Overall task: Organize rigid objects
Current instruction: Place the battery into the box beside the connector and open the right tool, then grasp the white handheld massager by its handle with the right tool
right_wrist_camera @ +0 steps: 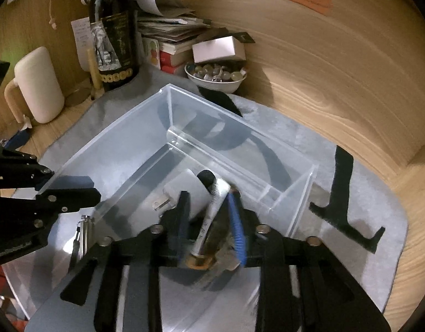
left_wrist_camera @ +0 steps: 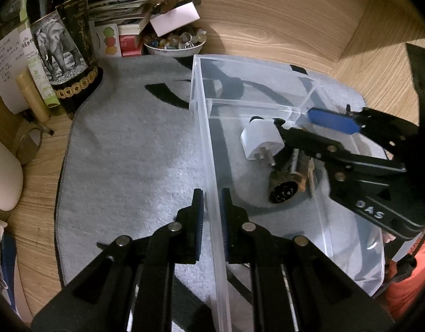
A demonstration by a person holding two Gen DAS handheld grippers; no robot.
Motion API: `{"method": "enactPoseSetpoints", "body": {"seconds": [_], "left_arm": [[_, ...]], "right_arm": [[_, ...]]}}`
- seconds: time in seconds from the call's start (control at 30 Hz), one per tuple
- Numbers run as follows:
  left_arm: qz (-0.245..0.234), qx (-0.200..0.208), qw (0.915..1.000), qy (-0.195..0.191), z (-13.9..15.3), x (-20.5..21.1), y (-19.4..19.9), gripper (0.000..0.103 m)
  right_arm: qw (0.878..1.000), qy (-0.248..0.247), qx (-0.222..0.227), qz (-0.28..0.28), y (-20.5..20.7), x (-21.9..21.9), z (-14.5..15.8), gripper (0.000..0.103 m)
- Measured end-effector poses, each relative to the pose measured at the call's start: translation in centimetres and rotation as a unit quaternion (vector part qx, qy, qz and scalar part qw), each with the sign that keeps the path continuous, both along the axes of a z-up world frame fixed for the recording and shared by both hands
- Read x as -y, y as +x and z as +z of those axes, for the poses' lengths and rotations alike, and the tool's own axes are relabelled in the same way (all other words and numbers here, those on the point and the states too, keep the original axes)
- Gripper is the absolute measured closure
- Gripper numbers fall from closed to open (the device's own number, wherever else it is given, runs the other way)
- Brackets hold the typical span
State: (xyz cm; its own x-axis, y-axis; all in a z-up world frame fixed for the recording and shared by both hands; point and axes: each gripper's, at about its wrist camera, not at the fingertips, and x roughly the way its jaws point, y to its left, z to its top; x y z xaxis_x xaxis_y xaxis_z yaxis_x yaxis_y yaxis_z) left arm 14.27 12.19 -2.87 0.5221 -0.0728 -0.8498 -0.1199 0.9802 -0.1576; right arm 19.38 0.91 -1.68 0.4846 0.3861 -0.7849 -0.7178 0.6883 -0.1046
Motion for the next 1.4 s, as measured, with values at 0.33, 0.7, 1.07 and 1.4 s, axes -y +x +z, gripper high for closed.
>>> {"method": "enactPoseSetpoints", "body": {"seconds": [0.33, 0.7, 1.07, 1.4], "left_arm": [[-0.001, 0.002, 1.0000, 0.000, 0.0, 0.1, 0.0, 0.092], [-0.014, 0.007, 0.9999, 0.004, 0.0, 0.1, -0.3, 0.092], [-0.021, 0.013, 0.9997, 0.007, -0.1, 0.1, -0.5, 0.091], [-0.021, 0.013, 0.9997, 0.008, -0.1, 0.1, -0.5, 0.091]], "right_arm": [[0.998, 0.040, 0.044, -0.038, -1.8, 3.4, 3.2, 0.051], [0.988, 0.054, 0.053, -0.135, -4.6, 11.1, 3.7, 0.051], [0.965, 0.010, 0.027, -0.262, -8.6, 19.3, 0.9, 0.051], [0.958, 0.037, -0.049, -0.279, -10.2, 21.0, -1.6, 0.051]]}}
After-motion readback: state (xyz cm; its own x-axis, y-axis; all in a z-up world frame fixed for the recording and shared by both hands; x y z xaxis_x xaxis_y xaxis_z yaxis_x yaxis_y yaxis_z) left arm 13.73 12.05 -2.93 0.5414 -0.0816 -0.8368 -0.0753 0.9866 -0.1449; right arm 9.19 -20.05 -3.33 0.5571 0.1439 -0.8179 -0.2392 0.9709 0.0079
